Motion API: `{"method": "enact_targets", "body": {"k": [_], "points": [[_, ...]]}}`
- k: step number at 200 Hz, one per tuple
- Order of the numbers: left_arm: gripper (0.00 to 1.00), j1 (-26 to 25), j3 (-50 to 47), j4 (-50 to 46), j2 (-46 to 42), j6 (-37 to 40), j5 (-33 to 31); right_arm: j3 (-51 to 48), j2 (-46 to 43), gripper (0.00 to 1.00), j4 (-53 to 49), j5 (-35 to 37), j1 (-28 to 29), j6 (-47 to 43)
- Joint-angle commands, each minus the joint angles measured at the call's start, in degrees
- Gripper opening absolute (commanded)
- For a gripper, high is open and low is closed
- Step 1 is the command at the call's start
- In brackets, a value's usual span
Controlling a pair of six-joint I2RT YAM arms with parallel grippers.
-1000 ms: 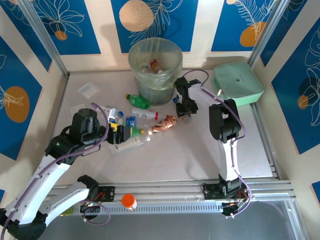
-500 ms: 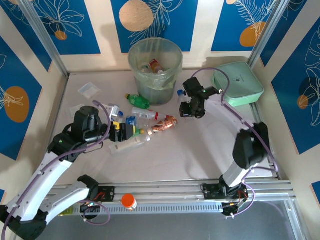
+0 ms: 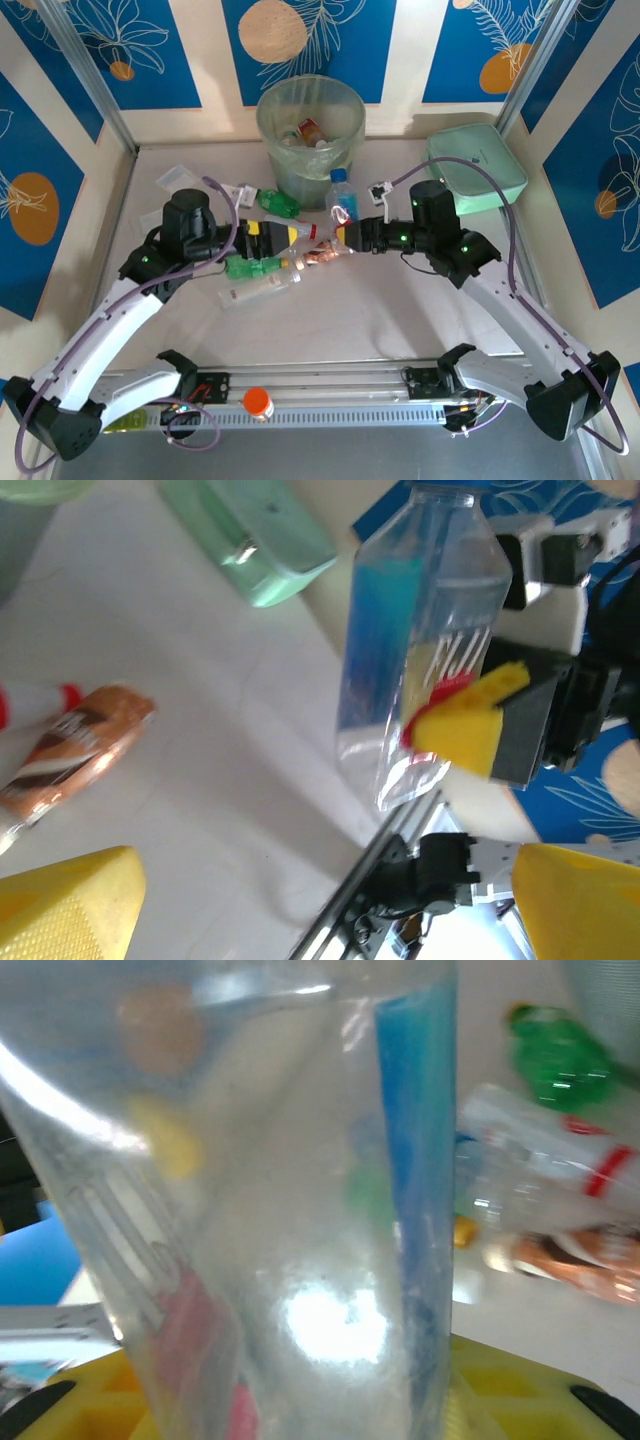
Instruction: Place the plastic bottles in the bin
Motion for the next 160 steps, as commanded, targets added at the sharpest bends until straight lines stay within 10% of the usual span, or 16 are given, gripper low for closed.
{"method": "enact_targets", "body": {"k": [1, 111, 160], "points": [[0.99, -0.58, 1.22, 14.7, 1.98, -3.97, 9.28, -2.15, -1.68, 0.44, 9.83, -11.36, 1.04, 5.06], [0.96, -4.71, 4.28, 31.38, 10.81, -7.3, 17.27, -5.31, -2.25, 0.45, 22.64, -21.44, 3.07, 14.59], [0.65, -5.03, 3.75, 35.8, 12.62, -8.73, 18.56, -5.83, -0.62, 0.46, 23.74, -23.29, 3.37, 14.89]]}}
